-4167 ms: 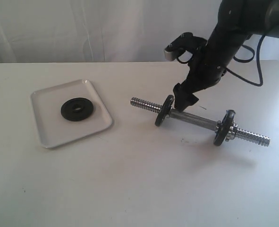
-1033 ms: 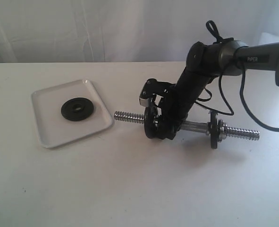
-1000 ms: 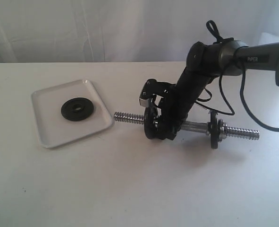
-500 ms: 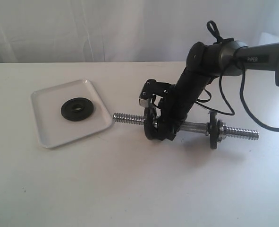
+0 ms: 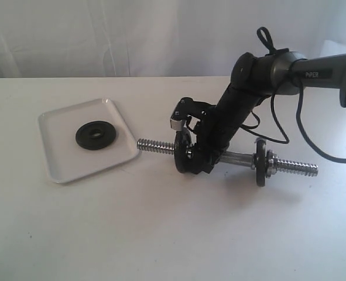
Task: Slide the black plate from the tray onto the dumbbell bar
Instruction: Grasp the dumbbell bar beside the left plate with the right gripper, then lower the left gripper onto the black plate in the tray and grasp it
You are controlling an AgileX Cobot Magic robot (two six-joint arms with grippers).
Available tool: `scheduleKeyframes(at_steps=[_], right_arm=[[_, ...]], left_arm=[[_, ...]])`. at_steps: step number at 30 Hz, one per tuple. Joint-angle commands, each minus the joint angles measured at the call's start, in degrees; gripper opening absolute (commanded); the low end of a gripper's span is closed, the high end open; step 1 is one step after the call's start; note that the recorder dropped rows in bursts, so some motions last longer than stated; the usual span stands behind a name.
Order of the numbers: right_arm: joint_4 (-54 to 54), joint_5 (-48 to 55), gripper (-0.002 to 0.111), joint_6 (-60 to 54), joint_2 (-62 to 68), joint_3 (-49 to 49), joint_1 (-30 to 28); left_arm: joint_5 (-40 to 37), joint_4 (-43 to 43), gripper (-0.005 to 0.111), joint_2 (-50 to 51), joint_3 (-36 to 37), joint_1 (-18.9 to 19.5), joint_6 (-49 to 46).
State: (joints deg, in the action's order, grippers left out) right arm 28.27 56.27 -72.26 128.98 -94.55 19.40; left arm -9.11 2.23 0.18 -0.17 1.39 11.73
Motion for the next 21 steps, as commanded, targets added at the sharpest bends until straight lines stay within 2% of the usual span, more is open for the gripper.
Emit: scheduleKeyframes(at_steps=[1, 9, 14, 18, 21], right_arm=[[4.9, 0.6, 0.0, 0.7, -0.4, 0.0, 0.2], [5.8, 0.1, 0.0, 0.6, 0.8, 0.0, 0.2], [5.8, 0.1, 0.0, 0.6, 1.0, 0.0, 0.2], [5.8, -0.3, 0.0, 0.5, 1.0, 0.0, 0.2], [6.2, -0.7, 0.0, 0.5, 1.2, 0.0, 0.2]], left_arm=[[9.1, -2.2, 0.0, -0.2, 0.2, 0.1, 3.7], [20.3, -2.5, 0.0, -0.2, 0.2, 0.1, 8.2], [25.5, -2.2, 0.0, -0.2, 0.2, 0.1, 17.3], [33.5, -1.5, 0.0, -0.2, 0.2, 0.1, 19.0], [33.0, 2.9, 0.0, 4.7, -8.6, 0.1, 19.5]])
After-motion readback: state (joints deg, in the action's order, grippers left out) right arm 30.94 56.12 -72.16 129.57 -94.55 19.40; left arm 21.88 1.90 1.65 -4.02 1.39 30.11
